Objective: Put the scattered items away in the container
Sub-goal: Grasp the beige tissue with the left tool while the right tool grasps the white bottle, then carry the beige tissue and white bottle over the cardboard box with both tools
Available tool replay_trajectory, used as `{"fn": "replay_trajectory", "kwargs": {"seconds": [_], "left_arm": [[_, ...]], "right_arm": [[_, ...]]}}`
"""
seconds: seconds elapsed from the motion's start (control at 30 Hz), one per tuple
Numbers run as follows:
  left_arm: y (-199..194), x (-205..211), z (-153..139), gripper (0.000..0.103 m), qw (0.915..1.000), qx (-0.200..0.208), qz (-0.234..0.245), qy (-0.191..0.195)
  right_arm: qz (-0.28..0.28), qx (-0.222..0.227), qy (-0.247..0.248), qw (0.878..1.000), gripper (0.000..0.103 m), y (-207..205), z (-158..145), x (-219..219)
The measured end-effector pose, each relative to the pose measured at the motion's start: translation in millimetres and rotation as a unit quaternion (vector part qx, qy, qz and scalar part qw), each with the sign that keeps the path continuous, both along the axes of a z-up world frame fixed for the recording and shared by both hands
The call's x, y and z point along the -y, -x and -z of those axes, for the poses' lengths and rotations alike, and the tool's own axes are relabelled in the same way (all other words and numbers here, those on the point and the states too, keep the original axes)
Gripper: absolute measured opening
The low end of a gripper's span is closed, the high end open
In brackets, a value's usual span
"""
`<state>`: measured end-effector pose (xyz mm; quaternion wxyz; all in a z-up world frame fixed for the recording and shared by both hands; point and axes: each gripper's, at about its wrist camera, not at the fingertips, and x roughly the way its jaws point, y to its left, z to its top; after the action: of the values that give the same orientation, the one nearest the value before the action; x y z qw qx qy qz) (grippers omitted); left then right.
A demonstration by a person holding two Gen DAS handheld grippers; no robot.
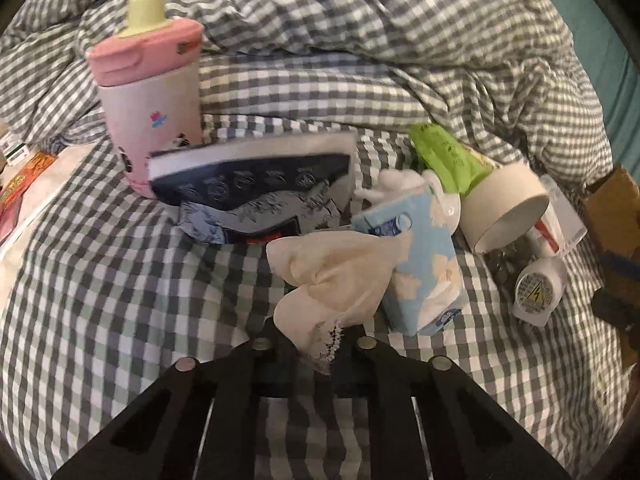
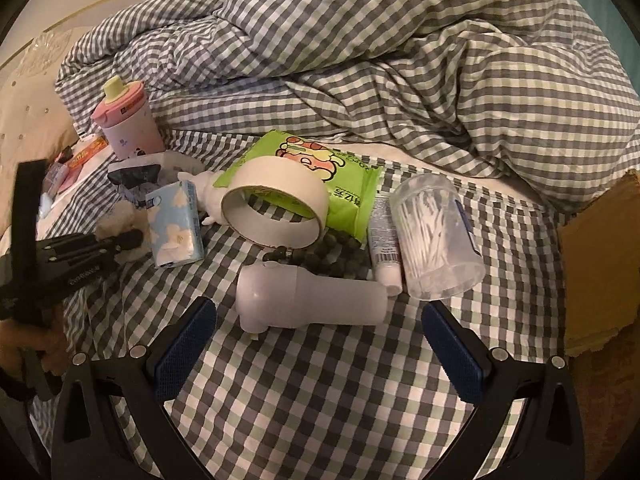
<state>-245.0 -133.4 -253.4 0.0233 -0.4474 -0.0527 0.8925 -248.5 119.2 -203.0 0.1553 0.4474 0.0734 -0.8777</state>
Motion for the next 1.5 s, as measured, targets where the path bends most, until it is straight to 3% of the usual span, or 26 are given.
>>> {"fn": "replay_trajectory", "kwargs": {"seconds": [0.43,0.67,0.87,1.17,1.5], "left_arm": [[-31,21,-44,0.01,0.9987,-0.039,-0.032,-0.007],[-37,22,-42,0.01,0.9987,-0.036,-0.034,-0.008],[-35,19,-40,0.01,0.9989,-0.036,-0.03,-0.006],[-39,10,-57,0.01,0.9983,-0.051,-0.028,0.001],[-63,-17,-111,0.01,0.9954,-0.094,-0.02,0.004]], "right_arm": [[0.02,0.038,-0.016,0.999,0.103,30,36,16],[0.029,0.074,-0.014,0.997,0.103,51,61,12],[0.02,0.056,-0.009,0.998,0.102,44,56,8],[0.012,0.009,0.002,1.0,0.102,23,19,7],[0.017,-0.072,0.024,0.997,0.102,-21,-60,-11]]}}
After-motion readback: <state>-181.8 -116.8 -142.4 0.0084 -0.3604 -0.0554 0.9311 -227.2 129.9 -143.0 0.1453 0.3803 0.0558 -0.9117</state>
